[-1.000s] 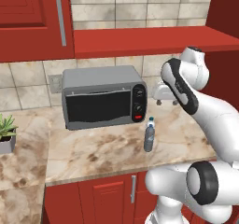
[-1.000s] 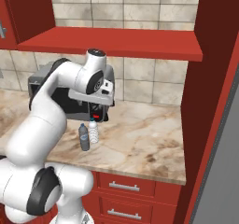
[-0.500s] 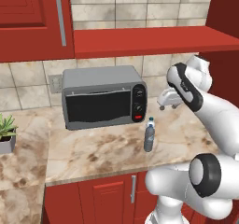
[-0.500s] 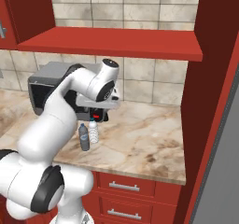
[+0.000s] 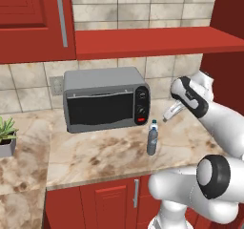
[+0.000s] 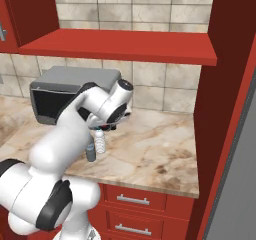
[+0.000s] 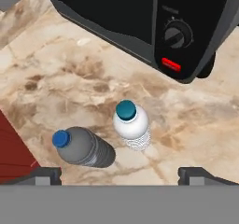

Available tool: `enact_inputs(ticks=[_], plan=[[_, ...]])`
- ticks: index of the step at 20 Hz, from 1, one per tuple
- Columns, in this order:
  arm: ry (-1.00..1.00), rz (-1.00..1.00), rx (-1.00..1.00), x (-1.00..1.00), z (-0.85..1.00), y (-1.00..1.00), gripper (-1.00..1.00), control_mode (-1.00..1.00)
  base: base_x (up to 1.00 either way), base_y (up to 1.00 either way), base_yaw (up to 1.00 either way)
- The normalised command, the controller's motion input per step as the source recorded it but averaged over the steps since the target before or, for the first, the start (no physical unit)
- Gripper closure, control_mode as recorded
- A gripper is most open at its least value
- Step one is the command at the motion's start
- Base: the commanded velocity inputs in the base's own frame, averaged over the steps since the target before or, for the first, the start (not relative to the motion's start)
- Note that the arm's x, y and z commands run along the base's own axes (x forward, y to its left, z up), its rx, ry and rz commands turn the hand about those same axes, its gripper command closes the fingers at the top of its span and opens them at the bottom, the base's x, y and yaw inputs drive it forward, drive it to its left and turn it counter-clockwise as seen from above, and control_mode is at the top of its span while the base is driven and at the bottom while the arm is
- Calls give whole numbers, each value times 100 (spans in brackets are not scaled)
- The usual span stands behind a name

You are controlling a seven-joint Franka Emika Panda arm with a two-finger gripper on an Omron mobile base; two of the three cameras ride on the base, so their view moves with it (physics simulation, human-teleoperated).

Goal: Take the bottled waters from the counter and place them in the freezer to freeze. Close the freezer door after placing the bottles.

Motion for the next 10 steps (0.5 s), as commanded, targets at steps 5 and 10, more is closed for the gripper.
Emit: enact_inputs(ticks=[5, 10], plan=[[0, 29, 19, 7, -30, -33, -100, -100, 0, 0, 0], [-9, 39, 27, 0, -26, -3, -100, -100, 0, 0, 0]])
